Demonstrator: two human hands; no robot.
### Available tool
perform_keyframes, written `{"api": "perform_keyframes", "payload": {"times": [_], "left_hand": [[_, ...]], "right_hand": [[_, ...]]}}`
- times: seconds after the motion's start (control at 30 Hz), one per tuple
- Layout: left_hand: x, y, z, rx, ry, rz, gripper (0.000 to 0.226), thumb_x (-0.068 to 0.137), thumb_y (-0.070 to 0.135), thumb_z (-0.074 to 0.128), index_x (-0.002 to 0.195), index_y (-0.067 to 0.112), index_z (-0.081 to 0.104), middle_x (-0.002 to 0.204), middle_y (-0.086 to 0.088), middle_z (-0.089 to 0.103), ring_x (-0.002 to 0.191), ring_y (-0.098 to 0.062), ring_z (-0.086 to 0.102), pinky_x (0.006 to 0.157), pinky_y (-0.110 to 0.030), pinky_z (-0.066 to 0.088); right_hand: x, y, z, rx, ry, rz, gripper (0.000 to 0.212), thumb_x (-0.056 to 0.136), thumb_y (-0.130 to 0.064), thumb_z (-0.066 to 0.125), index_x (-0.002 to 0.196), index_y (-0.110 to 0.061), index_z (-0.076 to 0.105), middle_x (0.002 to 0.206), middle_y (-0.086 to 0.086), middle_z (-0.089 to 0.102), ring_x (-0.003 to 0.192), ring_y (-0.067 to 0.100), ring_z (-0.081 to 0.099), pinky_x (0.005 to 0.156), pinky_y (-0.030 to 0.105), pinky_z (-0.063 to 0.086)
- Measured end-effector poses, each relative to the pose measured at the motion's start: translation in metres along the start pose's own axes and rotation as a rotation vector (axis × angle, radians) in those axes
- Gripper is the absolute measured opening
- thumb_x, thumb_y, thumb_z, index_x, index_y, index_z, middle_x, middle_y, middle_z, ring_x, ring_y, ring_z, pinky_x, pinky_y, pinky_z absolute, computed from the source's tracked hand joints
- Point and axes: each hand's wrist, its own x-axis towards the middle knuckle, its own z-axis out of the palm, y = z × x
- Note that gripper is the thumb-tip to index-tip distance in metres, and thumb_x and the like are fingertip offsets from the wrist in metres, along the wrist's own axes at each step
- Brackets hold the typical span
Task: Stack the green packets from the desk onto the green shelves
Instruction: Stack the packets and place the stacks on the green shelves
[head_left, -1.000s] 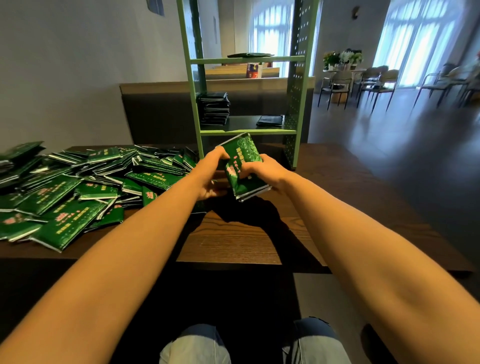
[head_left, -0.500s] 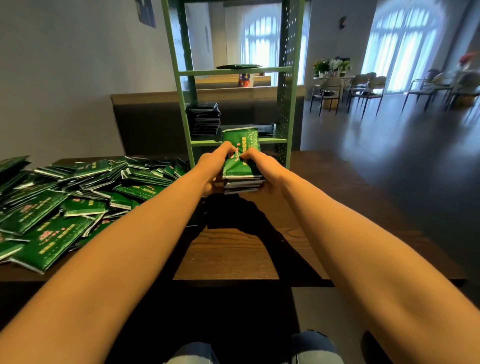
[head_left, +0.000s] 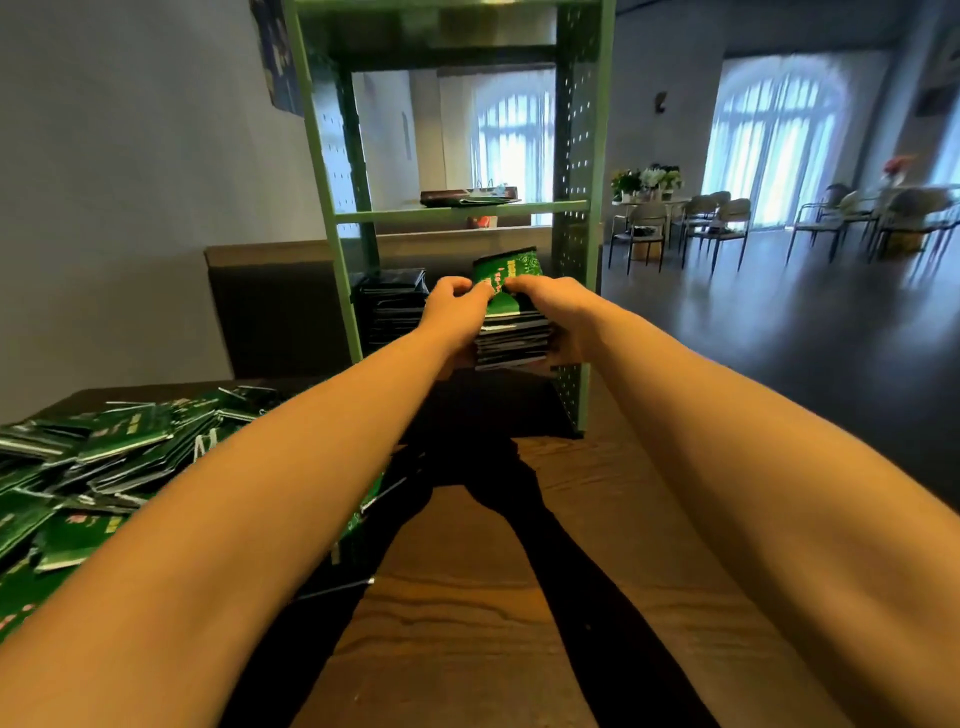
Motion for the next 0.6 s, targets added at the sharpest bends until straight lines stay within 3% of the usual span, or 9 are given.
{"api": "perform_keyframes", "payload": {"times": [0.07,0.17,0.23,0.3,0.37,0.5,0.6], "left_hand": [[0.014,0.007,0.001,0.057,-0.012,0.007,0.043,0.097,0.035,0.057,0.129,0.006,0.054,0.119,-0.009,0.058,0.104,-0.025,0.059,0.086,-0.036,0.049],[0.039,0.009,0.007,0.02,-0.029,-0.051,0.063,0.085,0.05,0.061,0.125,0.003,0.056,0.12,-0.014,0.063,0.105,-0.032,0.063,0.094,-0.044,0.052],[0.077,-0.004,0.017,-0.026,-0.033,-0.105,0.082,0.067,0.053,0.058,0.132,0.003,0.052,0.121,-0.017,0.063,0.104,-0.036,0.064,0.093,-0.05,0.053],[0.094,-0.008,0.024,-0.019,-0.036,-0.128,0.087,0.065,0.05,0.052,0.139,0.005,0.046,0.127,-0.018,0.06,0.11,-0.037,0.062,0.095,-0.05,0.053],[0.09,-0.002,0.029,-0.004,-0.055,-0.132,0.078,0.078,0.044,0.048,0.146,0.006,0.039,0.138,-0.018,0.053,0.12,-0.038,0.056,0.101,-0.049,0.049],[0.069,0.009,0.035,0.113,-0.043,-0.12,0.05,0.099,0.021,0.039,0.144,0.0,0.04,0.134,-0.018,0.052,0.112,-0.032,0.054,0.102,-0.039,0.047],[0.077,0.003,0.04,0.172,-0.035,-0.121,0.042,0.101,0.018,0.036,0.138,-0.002,0.045,0.12,-0.016,0.053,0.099,-0.029,0.05,0.094,-0.037,0.046]], "right_hand": [[0.01,-0.01,-0.001,-0.019,0.02,-0.039,0.05,0.094,-0.047,0.066,0.127,-0.011,0.057,0.113,0.016,0.072,0.1,0.032,0.072,0.084,0.045,0.062],[0.026,-0.021,0.0,-0.009,0.039,-0.047,0.044,0.097,-0.047,0.052,0.125,-0.013,0.058,0.116,0.015,0.072,0.106,0.031,0.069,0.097,0.046,0.057],[0.039,-0.026,0.0,-0.023,0.06,-0.059,0.042,0.099,-0.041,0.046,0.127,-0.011,0.055,0.116,0.016,0.07,0.106,0.031,0.068,0.098,0.046,0.056],[0.041,-0.028,0.001,-0.037,0.088,-0.079,0.039,0.102,-0.036,0.042,0.127,-0.008,0.053,0.111,0.015,0.068,0.098,0.027,0.066,0.086,0.038,0.057],[0.048,-0.028,0.002,-0.086,0.113,-0.082,0.039,0.105,-0.033,0.038,0.131,-0.006,0.05,0.109,0.011,0.061,0.094,0.023,0.058,0.073,0.032,0.046],[0.065,-0.02,0.004,-0.169,0.192,-0.099,0.051,0.109,-0.031,0.034,0.151,-0.002,0.039,0.14,0.017,0.05,0.112,0.027,0.046,0.09,0.035,0.035],[0.072,-0.014,0.006,-0.218,0.213,-0.099,0.049,0.11,-0.03,0.032,0.148,0.0,0.042,0.137,0.018,0.052,0.108,0.026,0.046,0.091,0.035,0.037]]}}
